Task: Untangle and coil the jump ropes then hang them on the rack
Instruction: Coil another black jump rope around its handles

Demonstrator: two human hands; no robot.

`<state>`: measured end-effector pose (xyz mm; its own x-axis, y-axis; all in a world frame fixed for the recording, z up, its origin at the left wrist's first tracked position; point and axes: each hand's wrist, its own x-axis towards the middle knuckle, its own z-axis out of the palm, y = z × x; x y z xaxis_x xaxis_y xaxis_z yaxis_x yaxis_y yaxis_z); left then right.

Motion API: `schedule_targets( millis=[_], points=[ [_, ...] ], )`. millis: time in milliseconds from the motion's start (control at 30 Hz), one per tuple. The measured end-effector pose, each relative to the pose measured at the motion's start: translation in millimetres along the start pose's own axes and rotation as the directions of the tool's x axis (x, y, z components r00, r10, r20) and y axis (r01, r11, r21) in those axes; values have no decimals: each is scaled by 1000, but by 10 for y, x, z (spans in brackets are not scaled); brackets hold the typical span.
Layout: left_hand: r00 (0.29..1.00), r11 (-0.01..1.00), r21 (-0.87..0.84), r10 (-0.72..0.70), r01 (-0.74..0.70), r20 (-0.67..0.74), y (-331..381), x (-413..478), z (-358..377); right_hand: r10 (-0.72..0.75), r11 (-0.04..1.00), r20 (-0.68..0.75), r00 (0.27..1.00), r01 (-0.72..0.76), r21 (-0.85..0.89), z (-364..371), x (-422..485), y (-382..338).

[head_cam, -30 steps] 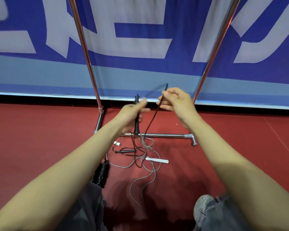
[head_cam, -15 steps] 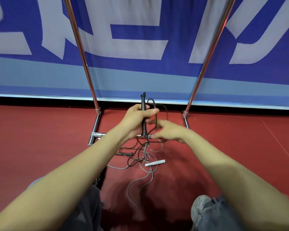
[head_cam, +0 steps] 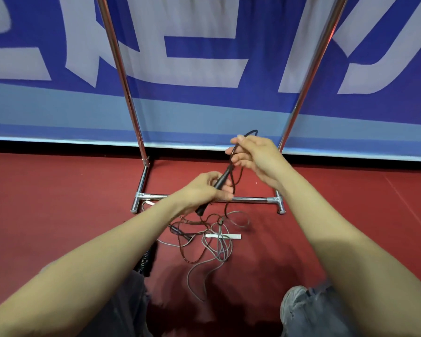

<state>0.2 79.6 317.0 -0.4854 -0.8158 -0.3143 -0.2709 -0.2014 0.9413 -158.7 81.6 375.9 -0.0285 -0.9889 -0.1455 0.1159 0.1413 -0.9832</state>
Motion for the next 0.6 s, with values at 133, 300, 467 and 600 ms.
schedule_targets(
  millis=[133,300,467,600],
  points=[
    [980,993,-29,112,-119,-162,58,63,0,95,989,-42,995,-90,115,-40,45,69],
    [999,988,-155,-2,8,37,74,18,158,203,929,-114,972,-155,337,-52,59,167],
    [990,991,-117,41,-57,-136,1,58,85,232,901,-101,967,-175,396,-88,77,117],
    [942,945,-295,40,-144,-333,93,97,-24,312,868,-97,945,-325,-375,-197,74,359]
  ],
)
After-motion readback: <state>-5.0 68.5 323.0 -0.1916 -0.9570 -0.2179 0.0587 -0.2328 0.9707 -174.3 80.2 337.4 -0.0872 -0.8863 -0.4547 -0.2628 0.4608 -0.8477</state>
